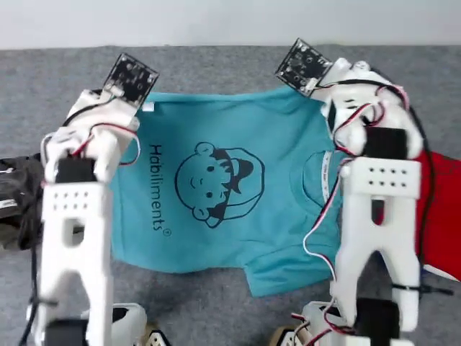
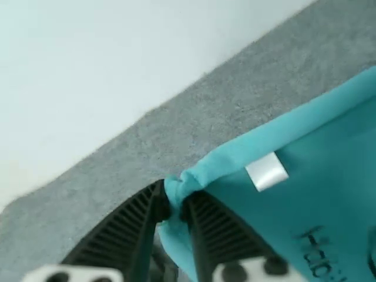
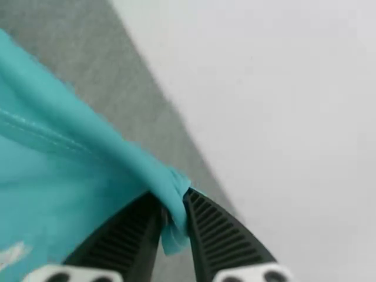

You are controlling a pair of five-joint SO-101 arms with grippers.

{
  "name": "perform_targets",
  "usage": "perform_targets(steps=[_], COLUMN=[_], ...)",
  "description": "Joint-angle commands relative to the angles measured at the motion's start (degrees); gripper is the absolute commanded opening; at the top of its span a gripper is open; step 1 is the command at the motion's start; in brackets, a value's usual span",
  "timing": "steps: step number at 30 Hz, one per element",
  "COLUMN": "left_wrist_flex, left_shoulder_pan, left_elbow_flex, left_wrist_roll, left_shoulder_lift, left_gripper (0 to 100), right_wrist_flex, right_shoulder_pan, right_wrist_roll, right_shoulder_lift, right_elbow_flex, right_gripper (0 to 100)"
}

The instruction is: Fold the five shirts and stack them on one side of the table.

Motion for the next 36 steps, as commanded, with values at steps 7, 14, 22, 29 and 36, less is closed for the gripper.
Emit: perform_targets(steps=[7, 14, 22, 29, 36], left_wrist_flex=[-2.73, 1.05, 16.44, 33.49, 46.77], left_shoulder_pan=[-0.09, 0.18, 1.23, 0.97, 1.14], left_elbow_flex=[-21.41, -31.08, -33.98, -33.98, -33.98], left_wrist_roll=[-0.53, -0.62, -2.02, -11.08, -11.69], left_shoulder_lift=[21.01, 29.54, 30.68, 30.68, 30.68], left_gripper=[1, 1, 1, 1, 1], right_wrist_flex=[-28.53, -38.2, -26.24, -4.53, 15.69], right_shoulder_pan=[-2.59, -3.21, -2.86, -2.86, -2.77], right_wrist_roll=[-0.09, 0.0, -0.18, -0.26, -0.35], right_shoulder_lift=[10.68, 15.78, 15.69, 10.86, 5.32], right_elbow_flex=[0.35, 0.35, 0.44, 0.7, 0.7], right_gripper=[1.0, 1.0, 1.0, 1.0, 1.0])
